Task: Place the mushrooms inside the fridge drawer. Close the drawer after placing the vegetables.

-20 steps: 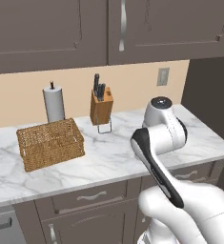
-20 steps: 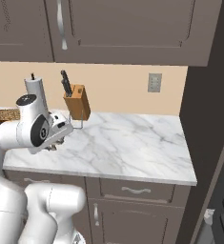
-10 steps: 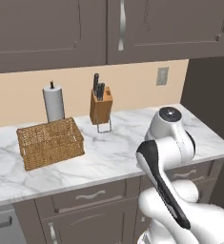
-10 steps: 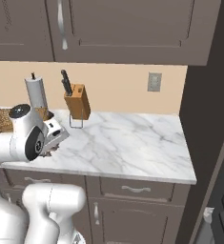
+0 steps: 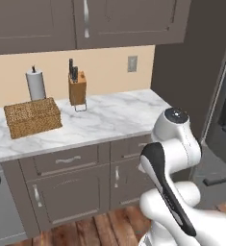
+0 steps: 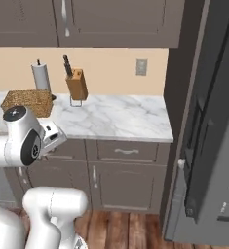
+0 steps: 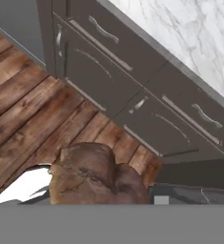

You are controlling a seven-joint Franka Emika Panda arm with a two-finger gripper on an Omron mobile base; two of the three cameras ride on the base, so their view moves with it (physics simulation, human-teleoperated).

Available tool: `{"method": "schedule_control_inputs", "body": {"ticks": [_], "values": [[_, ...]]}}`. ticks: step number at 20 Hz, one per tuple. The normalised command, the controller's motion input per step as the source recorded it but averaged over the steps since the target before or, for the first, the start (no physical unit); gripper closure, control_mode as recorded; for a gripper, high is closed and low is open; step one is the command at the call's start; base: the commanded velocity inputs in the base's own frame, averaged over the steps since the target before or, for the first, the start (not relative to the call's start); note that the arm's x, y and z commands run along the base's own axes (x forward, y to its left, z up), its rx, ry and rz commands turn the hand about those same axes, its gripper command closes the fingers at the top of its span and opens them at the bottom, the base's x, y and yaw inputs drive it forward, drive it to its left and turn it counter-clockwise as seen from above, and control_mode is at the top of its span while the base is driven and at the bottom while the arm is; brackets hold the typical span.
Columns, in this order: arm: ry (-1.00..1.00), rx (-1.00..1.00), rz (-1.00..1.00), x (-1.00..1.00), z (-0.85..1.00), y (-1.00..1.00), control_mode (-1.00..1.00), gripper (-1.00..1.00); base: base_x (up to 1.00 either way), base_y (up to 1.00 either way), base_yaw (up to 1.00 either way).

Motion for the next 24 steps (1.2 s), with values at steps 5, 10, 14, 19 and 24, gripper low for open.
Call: {"method": "schedule_control_inputs", "body": {"ticks": [5, 10, 14, 19, 24], "values": [[0.00, 0.00, 0.00, 0.00, 0.00, 0.00, 1.00, 1.00, -0.97, -1.00, -0.19], [0.00, 0.00, 0.00, 0.00, 0.00, 0.00, 1.00, 1.00, -0.80, -1.00, -0.18], [0.00, 0.00, 0.00, 0.00, 0.00, 0.00, 1.00, 1.00, -0.26, -1.00, -0.09], [0.00, 0.00, 0.00, 0.00, 0.00, 0.00, 1.00, 1.00, 0.15, -1.00, 0.00], [0.00, 0.00, 0.00, 0.00, 0.00, 0.00, 1.00, 1.00, 0.30, -1.00, 0.01]]}}
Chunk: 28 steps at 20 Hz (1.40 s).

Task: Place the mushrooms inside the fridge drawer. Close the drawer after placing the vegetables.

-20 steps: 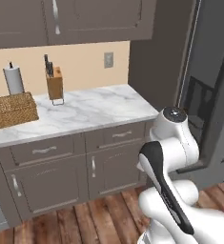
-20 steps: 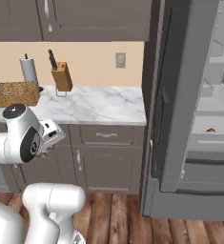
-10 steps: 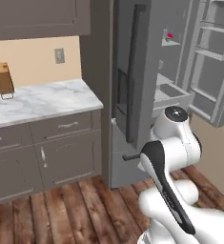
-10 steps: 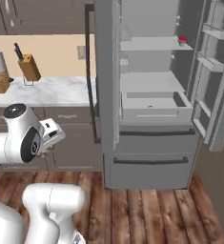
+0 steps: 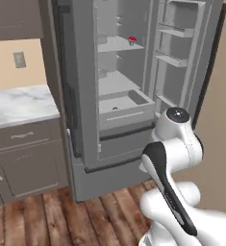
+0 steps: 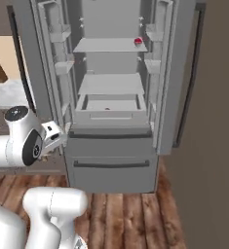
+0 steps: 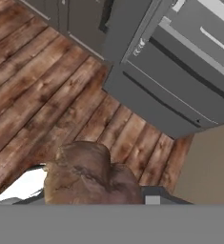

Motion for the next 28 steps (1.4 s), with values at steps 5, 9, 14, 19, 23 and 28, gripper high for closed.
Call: {"method": "schedule_control_inputs", "body": {"ticks": [5, 9, 14, 19, 23, 28], "values": [[0.00, 0.00, 0.00, 0.00, 0.00, 0.00, 1.00, 1.00, 0.61, -0.85, 0.12], [0.00, 0.00, 0.00, 0.00, 0.00, 0.00, 1.00, 1.00, 0.96, -0.30, 0.30], [0.00, 0.00, 0.00, 0.00, 0.00, 0.00, 1.00, 1.00, 0.80, -0.18, 0.31], [0.00, 0.00, 0.00, 0.00, 0.00, 0.00, 1.00, 1.00, 0.57, -0.17, 0.14], [0.00, 0.00, 0.00, 0.00, 0.00, 0.00, 1.00, 1.00, 0.58, -0.08, 0.00], [0.00, 0.00, 0.00, 0.00, 0.00, 0.00, 1.00, 1.00, 0.52, -0.02, 0.00]]}}
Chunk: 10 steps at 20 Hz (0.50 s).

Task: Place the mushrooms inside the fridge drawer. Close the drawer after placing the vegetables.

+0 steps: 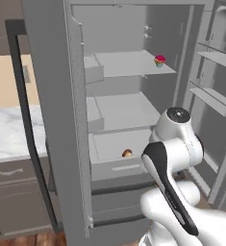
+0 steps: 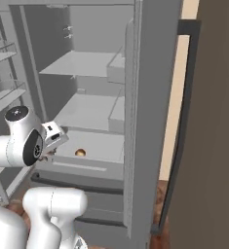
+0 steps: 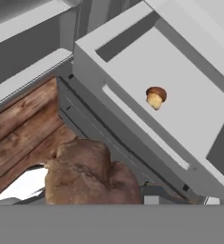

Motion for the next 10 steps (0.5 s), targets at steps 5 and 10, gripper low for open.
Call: {"method": "schedule_control_inputs", "body": {"ticks": [5, 10], "values": [[0.00, 0.00, 0.00, 0.00, 0.00, 0.00, 1.00, 1.00, 0.41, -0.05, 0.00], [0.00, 0.03, 0.00, 0.16, -0.03, -0.05, -1.00, 1.00, 0.13, -0.06, 0.00]]}}
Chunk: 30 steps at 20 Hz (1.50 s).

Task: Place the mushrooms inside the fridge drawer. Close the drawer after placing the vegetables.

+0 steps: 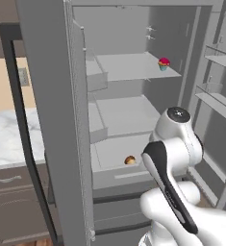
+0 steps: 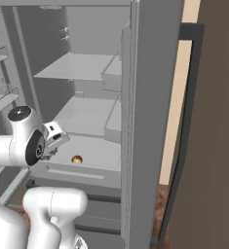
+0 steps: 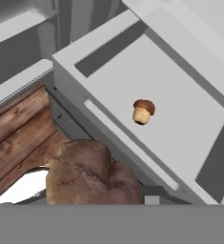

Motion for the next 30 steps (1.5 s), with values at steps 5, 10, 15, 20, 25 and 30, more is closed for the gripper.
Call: {"method": "schedule_control_inputs", "body": {"ticks": [5, 10, 15, 20, 25, 30], "values": [[0.07, 0.11, -0.06, 1.00, -0.15, -0.11, -1.00, 1.00, 0.00, 0.00, 0.00], [0.11, 0.04, -0.27, 0.78, -0.33, 0.00, -1.00, 1.00, 0.00, 0.00, 0.00], [0.13, 0.09, -0.21, 0.42, -0.27, -0.15, -1.00, 1.00, 0.00, 0.00, 0.00], [0.13, 0.07, -0.11, 0.25, -0.23, -0.13, -1.00, 1.00, 0.00, 0.00, 0.00], [0.17, 0.01, -0.10, 0.08, -0.21, 0.00, -1.00, 1.00, 0.00, 0.00, 0.00], [0.10, 0.00, -0.08, 0.01, -0.27, 0.05, -1.00, 1.00, 0.00, 0.00, 0.00]]}}
